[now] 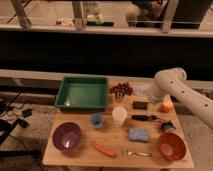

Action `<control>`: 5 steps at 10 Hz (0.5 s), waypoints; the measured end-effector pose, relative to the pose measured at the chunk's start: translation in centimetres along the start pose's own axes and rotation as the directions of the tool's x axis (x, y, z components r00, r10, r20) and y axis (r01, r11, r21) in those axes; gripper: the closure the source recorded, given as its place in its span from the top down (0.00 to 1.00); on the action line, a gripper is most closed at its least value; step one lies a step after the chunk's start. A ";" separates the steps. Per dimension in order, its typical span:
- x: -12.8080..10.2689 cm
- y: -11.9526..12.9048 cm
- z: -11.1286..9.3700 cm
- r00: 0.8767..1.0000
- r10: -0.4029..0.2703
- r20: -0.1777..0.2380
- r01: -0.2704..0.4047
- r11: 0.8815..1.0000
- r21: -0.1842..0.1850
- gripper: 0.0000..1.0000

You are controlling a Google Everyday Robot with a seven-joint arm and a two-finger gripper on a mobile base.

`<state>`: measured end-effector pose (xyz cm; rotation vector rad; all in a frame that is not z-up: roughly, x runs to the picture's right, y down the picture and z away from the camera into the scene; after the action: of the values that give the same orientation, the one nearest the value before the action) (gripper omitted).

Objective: Place eraser in paper cup

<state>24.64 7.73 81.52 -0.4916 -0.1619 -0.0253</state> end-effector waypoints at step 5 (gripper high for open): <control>1.1 -3.5 3.8 1.000 -0.001 0.021 0.001 1.000 -0.001 0.80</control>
<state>24.90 6.46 86.63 -0.4928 -0.1826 -0.0215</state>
